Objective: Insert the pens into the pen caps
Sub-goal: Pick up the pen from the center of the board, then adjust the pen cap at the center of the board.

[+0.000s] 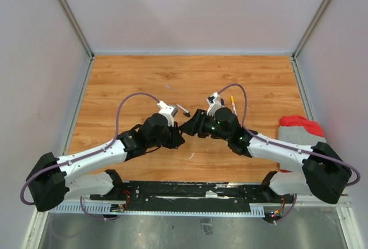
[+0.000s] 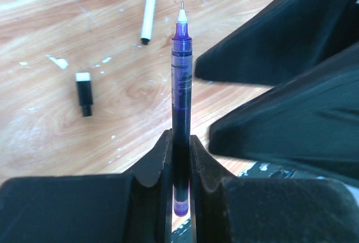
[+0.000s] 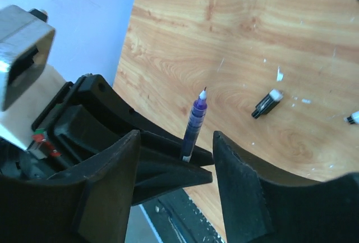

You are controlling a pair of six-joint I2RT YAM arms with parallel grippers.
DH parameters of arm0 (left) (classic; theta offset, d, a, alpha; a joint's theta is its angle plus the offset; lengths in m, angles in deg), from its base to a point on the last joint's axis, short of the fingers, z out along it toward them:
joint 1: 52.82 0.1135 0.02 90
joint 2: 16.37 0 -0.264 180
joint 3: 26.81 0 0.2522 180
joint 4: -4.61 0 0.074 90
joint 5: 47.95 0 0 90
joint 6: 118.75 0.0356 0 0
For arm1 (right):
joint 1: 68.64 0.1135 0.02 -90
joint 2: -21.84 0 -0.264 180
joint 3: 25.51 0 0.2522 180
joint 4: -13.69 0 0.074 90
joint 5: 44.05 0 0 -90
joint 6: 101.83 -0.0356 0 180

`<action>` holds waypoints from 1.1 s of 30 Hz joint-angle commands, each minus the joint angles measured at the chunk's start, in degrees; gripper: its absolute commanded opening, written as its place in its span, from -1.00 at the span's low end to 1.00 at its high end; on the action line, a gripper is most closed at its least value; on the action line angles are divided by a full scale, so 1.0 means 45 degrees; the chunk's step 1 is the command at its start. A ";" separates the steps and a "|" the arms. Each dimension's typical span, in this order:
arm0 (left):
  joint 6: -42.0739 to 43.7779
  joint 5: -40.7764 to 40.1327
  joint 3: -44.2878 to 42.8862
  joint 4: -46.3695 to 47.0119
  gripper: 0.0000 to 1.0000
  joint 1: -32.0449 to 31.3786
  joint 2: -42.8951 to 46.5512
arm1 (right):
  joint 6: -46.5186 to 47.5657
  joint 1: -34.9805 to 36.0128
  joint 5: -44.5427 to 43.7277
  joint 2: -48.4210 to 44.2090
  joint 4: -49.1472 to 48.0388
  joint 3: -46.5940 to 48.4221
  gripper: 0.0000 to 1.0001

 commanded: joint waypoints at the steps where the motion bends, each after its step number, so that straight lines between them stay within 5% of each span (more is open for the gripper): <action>1: 0.1058 -0.1393 -0.1205 -0.2040 -0.99 -0.0058 0.0748 | 0.2764 0.0133 -0.1884 -0.1273 0.1704 0.0762 0.16; 6: 0.2194 -0.3642 -0.3081 -0.4900 -0.99 -0.0058 0.1523 | 0.5286 0.0124 -0.4496 -0.2017 0.4383 0.1691 0.27; 9: 0.2560 -0.5319 -0.4350 -0.6356 -0.99 -0.0058 0.2086 | 0.6722 -0.0055 -0.5854 -0.1666 0.5652 0.2609 0.53; 15: 0.3101 -0.6773 -0.5531 -0.7288 -0.99 -0.0041 0.3591 | 0.9266 -0.0860 -0.3992 0.1251 0.7076 0.5468 0.62; 33: 0.4019 -0.7108 -0.3215 -0.6520 -0.99 -0.0052 0.7027 | 1.2816 -0.2308 -0.0838 1.2245 1.1009 1.7764 0.59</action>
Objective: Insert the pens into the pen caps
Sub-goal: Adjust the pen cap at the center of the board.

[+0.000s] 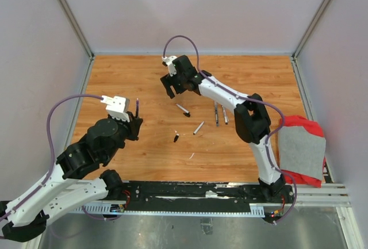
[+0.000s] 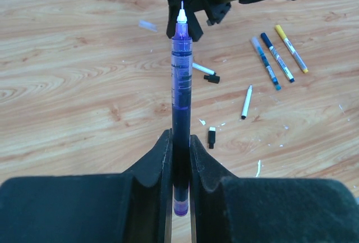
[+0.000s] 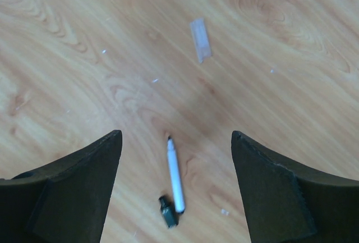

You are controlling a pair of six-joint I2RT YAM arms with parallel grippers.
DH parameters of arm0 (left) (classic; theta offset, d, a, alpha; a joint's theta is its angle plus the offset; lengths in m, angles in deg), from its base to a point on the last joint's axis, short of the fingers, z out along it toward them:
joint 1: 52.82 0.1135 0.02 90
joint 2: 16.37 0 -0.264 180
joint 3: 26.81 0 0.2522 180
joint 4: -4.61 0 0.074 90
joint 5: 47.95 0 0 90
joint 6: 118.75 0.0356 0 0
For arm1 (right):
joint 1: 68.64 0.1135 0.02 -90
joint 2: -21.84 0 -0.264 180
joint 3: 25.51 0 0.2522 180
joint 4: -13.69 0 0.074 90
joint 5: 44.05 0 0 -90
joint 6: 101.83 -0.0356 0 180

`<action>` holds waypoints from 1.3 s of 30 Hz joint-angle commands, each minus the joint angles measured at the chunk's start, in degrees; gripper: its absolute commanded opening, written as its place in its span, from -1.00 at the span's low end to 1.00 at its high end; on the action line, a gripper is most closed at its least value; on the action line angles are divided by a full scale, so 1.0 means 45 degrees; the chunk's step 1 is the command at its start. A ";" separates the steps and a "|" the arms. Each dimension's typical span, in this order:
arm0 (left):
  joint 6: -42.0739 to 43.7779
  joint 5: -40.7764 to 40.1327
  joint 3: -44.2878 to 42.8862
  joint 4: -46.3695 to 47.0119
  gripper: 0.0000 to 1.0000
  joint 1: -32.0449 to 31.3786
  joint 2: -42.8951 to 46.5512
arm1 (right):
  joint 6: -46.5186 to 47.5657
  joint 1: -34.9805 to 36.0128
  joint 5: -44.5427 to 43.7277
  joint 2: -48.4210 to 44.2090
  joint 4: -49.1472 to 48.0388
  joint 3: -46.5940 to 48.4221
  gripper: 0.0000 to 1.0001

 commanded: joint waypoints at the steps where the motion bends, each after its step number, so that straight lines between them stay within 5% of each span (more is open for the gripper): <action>1: 0.0320 -0.0387 0.0148 0.0287 -0.99 -0.0055 0.0209 | 0.0667 -0.0446 0.0964 0.1657 0.1507 0.2556 0.58; 7: 0.0424 -0.0111 0.0362 0.0454 -0.99 -0.0043 -0.0042 | 0.1040 -0.0580 0.1289 0.4078 0.1826 0.5678 0.60; 14: 0.0552 0.0115 0.0389 0.0521 -0.99 -0.0052 -0.0482 | 0.1359 -0.0605 0.0781 0.5201 0.1296 0.6782 0.58; 39: 0.0513 -0.0180 0.0409 0.0492 -0.99 -0.0038 -0.0358 | 0.1213 -0.0612 0.0752 0.7533 0.0726 0.8671 -0.18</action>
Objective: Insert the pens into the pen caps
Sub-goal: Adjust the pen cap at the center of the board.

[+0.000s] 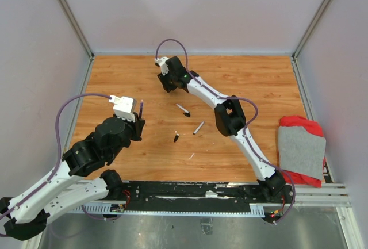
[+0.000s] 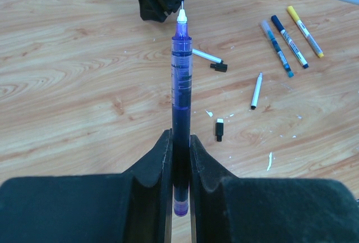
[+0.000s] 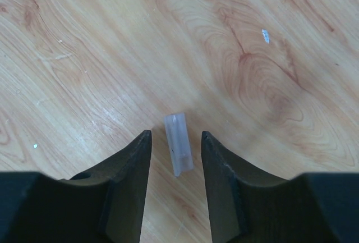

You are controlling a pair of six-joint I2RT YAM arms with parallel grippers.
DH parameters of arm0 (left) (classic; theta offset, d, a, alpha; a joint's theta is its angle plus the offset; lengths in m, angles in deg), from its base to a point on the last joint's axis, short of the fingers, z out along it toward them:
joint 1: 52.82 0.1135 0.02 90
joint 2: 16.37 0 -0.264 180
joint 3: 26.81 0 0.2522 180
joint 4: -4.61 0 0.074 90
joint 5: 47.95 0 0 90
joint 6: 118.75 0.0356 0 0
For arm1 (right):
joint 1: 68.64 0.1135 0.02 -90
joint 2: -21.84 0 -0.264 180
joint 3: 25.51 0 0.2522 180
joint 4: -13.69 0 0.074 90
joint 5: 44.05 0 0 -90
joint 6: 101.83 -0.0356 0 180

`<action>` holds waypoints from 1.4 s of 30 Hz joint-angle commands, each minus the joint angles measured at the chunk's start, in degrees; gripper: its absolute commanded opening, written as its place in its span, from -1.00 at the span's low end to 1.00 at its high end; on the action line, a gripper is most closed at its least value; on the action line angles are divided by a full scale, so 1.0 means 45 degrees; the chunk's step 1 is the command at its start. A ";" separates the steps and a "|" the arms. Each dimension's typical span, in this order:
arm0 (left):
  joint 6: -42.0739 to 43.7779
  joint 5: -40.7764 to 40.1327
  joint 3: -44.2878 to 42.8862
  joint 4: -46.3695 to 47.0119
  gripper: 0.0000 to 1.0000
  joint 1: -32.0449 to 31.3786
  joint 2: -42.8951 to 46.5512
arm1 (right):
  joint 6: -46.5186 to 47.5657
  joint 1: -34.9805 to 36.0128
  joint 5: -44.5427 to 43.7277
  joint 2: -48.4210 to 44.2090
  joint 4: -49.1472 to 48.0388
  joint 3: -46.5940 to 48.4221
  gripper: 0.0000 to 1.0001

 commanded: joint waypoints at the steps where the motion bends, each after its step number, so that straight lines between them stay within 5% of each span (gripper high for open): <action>1: 0.0183 -0.0236 0.0045 0.0398 -0.99 -0.0038 0.0138 | 0.0038 -0.0103 -0.0133 0.0481 -0.0160 0.0496 -0.22; 11: 0.0183 -0.0248 0.0066 0.0429 -0.99 -0.0019 0.0153 | 0.0131 -0.0083 -0.0185 0.0541 0.0354 0.0623 -0.54; 16: 0.0166 -0.0264 0.0074 0.0413 -0.99 -0.0019 0.0217 | 0.0460 0.0051 -0.0437 0.0009 0.0546 -0.0043 -0.91; 24: 0.0144 -0.0288 0.0059 0.0391 -0.99 -0.0018 0.0292 | 0.0311 0.0253 0.0691 -0.1969 -0.0310 -0.0486 -0.91; 42: 0.0145 -0.0231 0.0084 0.0410 -0.99 0.0001 0.0529 | -0.1830 0.0656 0.0188 -1.1606 -0.1237 -1.3199 -0.90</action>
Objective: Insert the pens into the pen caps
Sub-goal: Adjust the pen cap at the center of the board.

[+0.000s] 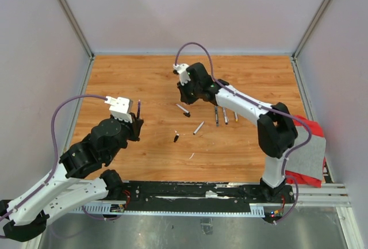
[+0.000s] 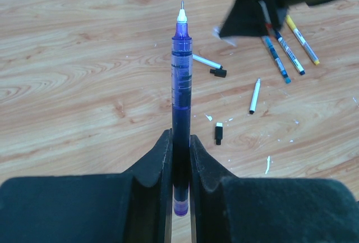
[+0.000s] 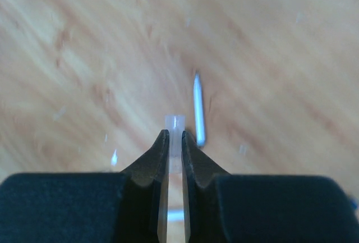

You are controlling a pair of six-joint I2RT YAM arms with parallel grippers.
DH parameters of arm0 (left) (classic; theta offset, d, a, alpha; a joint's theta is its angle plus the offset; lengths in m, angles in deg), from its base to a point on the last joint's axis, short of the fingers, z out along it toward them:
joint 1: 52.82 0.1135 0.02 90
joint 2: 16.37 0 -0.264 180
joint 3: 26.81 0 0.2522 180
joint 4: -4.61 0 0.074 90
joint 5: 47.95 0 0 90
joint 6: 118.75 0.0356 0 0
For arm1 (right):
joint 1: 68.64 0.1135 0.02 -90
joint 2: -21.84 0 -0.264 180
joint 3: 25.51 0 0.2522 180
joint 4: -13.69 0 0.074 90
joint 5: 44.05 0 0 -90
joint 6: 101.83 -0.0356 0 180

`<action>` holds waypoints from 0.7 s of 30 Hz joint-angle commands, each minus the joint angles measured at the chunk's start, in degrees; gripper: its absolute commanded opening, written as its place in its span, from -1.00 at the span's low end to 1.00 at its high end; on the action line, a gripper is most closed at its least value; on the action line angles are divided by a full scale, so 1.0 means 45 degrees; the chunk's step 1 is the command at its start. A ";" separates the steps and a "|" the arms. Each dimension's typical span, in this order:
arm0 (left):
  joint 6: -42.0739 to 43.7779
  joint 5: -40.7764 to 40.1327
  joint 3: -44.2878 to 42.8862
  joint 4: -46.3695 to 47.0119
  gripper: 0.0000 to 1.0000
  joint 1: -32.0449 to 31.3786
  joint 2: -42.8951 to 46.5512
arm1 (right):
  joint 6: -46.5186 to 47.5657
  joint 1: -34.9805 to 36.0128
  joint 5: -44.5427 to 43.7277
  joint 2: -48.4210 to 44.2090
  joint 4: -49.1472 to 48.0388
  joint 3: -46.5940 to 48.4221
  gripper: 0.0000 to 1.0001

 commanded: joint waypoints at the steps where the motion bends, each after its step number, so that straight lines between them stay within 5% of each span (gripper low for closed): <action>1: 0.0159 -0.0122 0.0079 0.0410 -0.99 -0.0004 0.0101 | -0.1193 0.0433 -0.1057 -0.2393 0.0513 -0.2755 -0.90; 14: 0.0154 -0.0070 0.0098 0.0442 -0.99 -0.0004 0.0040 | -0.5844 0.2527 -0.4264 -0.7952 -0.0411 -1.1429 -0.90; 21: 0.0169 -0.0010 0.0113 0.0468 -0.99 -0.0004 -0.0074 | -0.6869 0.3022 -0.5013 -0.7929 -0.0325 -1.2687 -0.86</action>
